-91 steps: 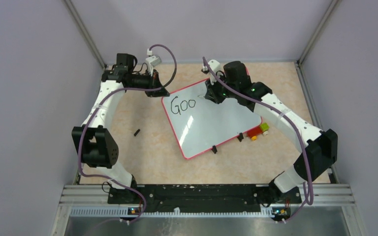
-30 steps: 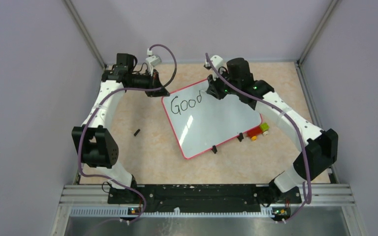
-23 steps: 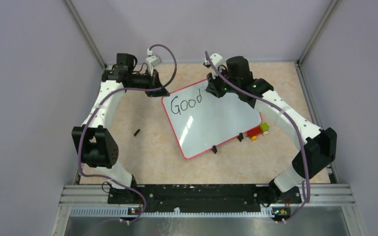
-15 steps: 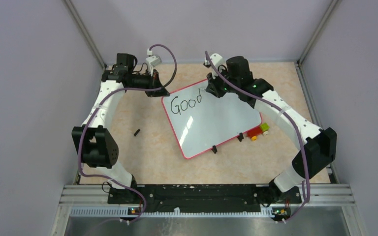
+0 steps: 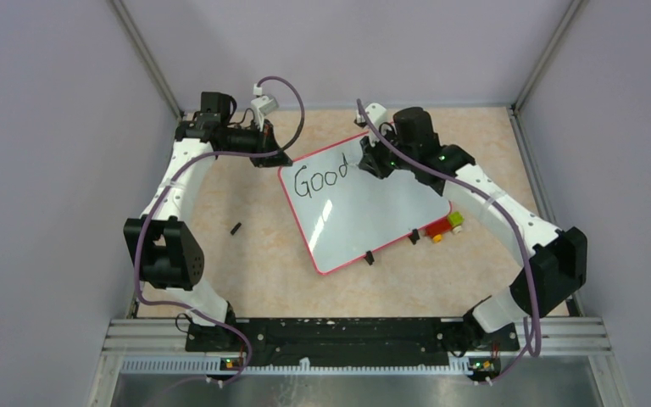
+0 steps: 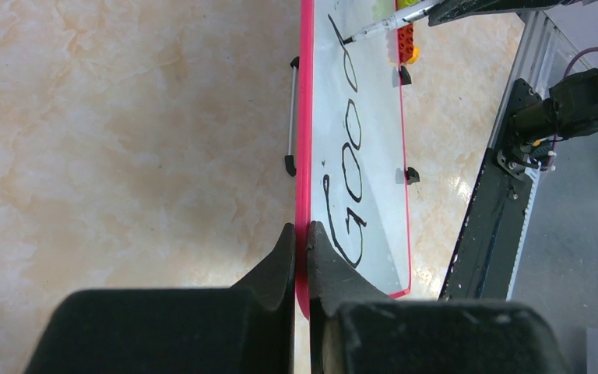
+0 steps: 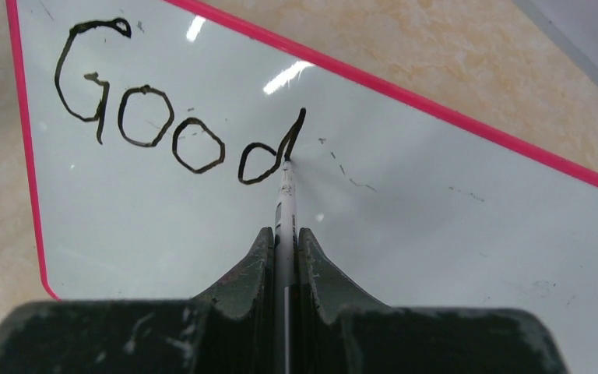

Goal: Write a sentence on the whiteboard

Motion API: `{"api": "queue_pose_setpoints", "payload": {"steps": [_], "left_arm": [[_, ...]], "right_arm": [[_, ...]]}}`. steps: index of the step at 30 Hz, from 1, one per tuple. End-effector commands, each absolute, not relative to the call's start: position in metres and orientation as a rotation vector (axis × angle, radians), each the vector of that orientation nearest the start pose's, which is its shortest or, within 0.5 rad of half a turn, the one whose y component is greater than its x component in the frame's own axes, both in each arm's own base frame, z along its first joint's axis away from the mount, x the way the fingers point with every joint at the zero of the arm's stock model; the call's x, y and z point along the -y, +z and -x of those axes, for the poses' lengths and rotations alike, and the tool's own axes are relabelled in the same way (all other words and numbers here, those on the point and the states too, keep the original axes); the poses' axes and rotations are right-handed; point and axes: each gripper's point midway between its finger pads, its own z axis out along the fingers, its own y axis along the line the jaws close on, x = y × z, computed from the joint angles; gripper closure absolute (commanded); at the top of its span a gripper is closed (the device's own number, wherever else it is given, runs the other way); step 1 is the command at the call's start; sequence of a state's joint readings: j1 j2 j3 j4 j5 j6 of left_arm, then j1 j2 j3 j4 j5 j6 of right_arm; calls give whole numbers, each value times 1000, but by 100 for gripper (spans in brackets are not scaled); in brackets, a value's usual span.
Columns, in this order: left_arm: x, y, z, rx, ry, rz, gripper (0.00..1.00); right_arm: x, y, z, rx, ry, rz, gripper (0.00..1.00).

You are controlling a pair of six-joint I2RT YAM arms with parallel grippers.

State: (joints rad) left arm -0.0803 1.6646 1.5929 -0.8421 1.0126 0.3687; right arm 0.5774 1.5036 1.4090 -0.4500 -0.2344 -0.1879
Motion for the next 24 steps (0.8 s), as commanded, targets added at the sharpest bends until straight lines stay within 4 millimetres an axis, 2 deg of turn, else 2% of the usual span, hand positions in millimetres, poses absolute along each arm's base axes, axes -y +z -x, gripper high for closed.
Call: {"api": "queue_pose_setpoints", "payload": {"steps": [1, 17, 24], "left_arm": [[183, 255, -350, -1972, -1120, -922, 100], [183, 254, -349, -1973, -1117, -924, 100], [182, 254, -350, -1974, -1108, -924, 100]], "right_arm": [[-260, 250, -347, -1925, 477, 918, 100], [-255, 240, -334, -1950, 485, 949, 100], [-253, 245, -330, -1946, 484, 963, 100]]}}
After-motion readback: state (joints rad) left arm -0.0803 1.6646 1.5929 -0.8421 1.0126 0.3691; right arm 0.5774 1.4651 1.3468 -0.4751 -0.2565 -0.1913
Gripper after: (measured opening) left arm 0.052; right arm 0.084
